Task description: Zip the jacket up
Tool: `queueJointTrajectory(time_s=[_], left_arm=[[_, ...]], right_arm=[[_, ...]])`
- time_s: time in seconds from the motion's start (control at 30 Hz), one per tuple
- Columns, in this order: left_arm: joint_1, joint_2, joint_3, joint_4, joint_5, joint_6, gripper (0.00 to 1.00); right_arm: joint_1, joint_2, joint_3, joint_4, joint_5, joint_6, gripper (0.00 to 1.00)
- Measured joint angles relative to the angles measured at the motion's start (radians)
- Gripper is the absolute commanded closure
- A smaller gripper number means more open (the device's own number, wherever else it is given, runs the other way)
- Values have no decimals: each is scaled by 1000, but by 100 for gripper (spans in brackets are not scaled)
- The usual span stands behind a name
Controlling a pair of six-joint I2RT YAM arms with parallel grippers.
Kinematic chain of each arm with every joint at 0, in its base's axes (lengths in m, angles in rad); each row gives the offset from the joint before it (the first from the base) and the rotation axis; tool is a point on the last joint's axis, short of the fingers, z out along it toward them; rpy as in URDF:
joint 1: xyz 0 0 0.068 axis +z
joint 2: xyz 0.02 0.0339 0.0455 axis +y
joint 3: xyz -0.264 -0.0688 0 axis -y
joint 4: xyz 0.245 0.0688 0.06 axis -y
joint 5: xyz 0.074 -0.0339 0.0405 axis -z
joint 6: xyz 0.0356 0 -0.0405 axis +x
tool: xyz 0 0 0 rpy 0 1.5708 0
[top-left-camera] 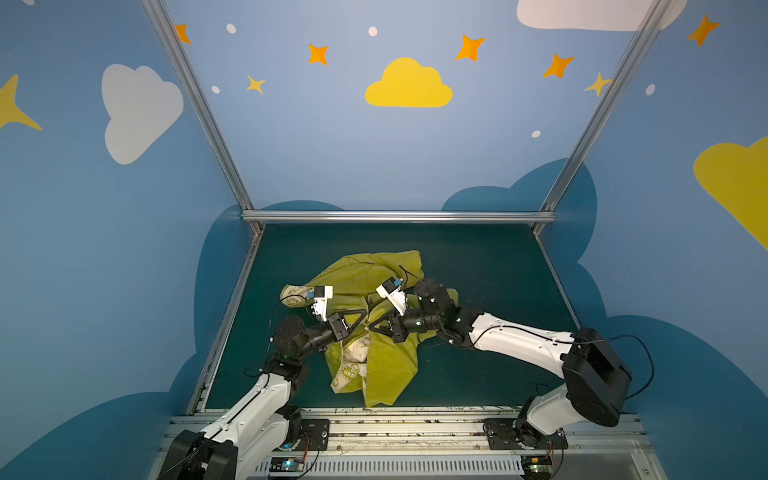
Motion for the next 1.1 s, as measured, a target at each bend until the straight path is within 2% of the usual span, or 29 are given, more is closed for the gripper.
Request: queueJointTrajectory(time_s=[0.67,1.1], left_arm=[[3,-19,-9,-3,-22,-26,97],[4,44,-9,35,-38,-42,97]], right_arm=[[-8,48,-4,63,-4,60,100],[-3,63,-16,100,-2,96,100]])
